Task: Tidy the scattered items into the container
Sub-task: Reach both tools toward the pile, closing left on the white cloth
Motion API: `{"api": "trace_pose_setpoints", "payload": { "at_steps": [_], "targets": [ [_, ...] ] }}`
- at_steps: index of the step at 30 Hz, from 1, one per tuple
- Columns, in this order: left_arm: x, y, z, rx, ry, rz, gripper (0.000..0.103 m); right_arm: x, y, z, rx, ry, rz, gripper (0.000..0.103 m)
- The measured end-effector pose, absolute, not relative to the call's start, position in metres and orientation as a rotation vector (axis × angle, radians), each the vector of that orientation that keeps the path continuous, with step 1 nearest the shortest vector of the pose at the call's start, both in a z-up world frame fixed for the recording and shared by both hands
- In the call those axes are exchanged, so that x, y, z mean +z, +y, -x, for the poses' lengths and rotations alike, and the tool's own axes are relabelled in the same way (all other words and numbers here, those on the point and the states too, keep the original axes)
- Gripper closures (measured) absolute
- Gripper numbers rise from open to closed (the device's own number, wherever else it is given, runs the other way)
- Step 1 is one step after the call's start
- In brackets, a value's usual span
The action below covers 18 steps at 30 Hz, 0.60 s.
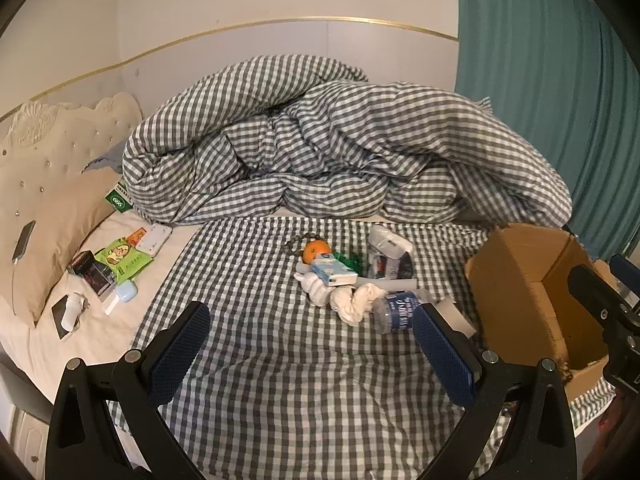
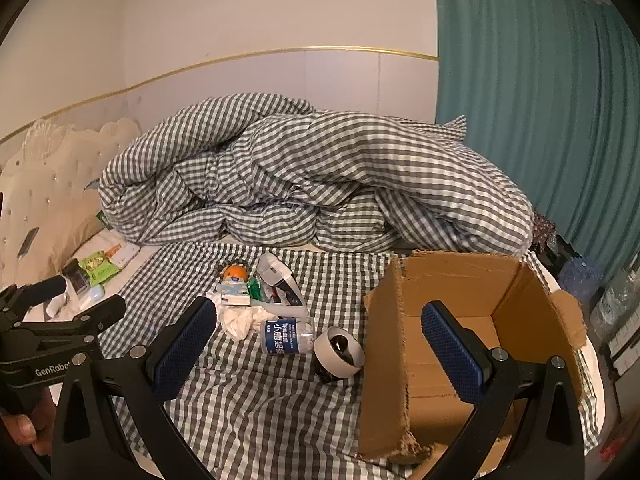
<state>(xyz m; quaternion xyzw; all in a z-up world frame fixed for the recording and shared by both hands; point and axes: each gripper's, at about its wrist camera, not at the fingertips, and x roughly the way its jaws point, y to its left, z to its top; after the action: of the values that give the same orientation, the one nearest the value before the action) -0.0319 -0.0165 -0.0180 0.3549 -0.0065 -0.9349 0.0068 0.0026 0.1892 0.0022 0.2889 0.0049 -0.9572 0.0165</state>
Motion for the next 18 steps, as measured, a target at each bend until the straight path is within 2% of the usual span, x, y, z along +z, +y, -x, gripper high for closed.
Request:
{"api": "trace_pose_setpoints", "payload": {
  "at_steps": [18],
  "targets": [
    [-0.100,-0.056,0.114,-2.839,-0.052,-1.315,0.000,-0.053,0.159,0.072,-2.862,0.074,-0.973,0.000]
  ]
}}
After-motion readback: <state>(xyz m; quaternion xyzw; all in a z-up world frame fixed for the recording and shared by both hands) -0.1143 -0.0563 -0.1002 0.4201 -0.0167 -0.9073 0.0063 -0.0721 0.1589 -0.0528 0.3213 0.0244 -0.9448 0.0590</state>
